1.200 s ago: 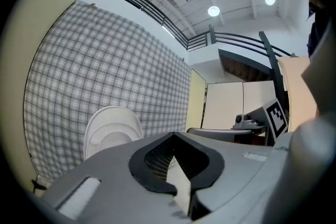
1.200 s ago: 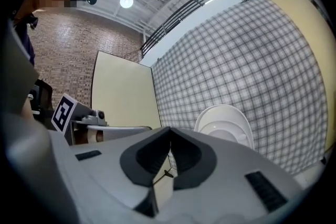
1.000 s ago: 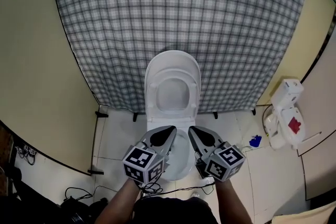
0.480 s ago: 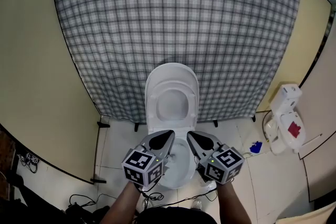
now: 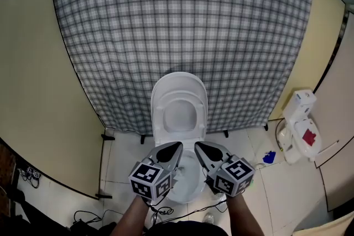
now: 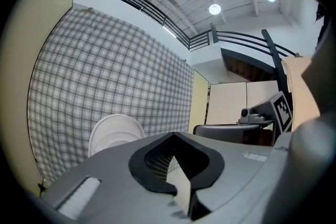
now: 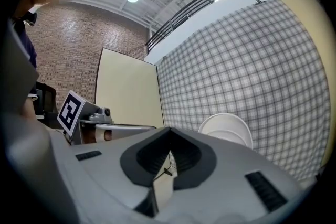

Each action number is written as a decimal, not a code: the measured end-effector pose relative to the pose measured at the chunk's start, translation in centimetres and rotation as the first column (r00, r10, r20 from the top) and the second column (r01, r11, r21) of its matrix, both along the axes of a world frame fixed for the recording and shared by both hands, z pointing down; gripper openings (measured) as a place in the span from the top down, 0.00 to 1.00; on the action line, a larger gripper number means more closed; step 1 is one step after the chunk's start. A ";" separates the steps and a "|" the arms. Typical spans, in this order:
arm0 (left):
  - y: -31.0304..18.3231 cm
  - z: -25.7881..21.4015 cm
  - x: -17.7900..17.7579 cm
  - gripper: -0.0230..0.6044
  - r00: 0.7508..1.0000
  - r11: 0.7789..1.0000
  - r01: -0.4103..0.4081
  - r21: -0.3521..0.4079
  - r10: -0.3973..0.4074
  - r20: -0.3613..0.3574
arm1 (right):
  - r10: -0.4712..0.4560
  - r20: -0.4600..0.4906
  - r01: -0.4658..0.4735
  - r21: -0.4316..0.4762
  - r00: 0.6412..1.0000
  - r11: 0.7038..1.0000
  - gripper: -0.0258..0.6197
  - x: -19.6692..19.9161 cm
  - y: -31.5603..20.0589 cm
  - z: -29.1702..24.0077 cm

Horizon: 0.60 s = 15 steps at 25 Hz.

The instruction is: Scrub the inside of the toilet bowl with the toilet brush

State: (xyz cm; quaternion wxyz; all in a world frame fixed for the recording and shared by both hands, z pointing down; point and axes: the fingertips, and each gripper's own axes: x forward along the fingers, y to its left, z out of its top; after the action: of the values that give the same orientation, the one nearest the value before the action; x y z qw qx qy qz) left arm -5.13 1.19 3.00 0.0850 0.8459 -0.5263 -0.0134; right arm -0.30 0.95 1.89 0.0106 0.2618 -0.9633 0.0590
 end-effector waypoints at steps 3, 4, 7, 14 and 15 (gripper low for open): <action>-0.1 0.1 0.4 0.95 1.000 1.000 -0.003 -0.002 0.003 0.000 | 0.005 0.004 -0.005 -0.003 1.000 1.000 0.96 0.4 -0.1 0.0; -0.1 0.1 0.5 0.95 1.000 1.000 -0.004 -0.007 0.004 0.000 | 0.006 0.001 -0.006 -0.007 1.000 1.000 0.96 0.5 -0.1 0.0; 0.1 -0.3 0.7 0.95 1.000 1.000 -0.004 -0.010 0.004 0.004 | 0.008 -0.001 -0.008 -0.011 1.000 1.000 0.96 0.8 0.0 -0.2; -0.1 -0.4 0.0 0.95 1.000 1.000 -0.006 -0.014 0.006 -0.009 | 0.014 0.001 -0.014 -0.016 1.000 1.000 0.96 0.1 -0.1 -0.6; -0.2 -0.3 0.1 0.95 1.000 1.000 -0.007 -0.014 0.007 -0.008 | 0.014 0.003 -0.014 -0.017 1.000 1.000 0.96 0.2 -0.2 -0.6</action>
State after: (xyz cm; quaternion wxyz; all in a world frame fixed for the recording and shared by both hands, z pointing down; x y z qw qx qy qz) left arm -5.05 0.99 2.68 0.0932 0.8470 -0.5232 -0.0129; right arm -0.13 0.79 1.28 0.0109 0.2685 -0.9609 0.0675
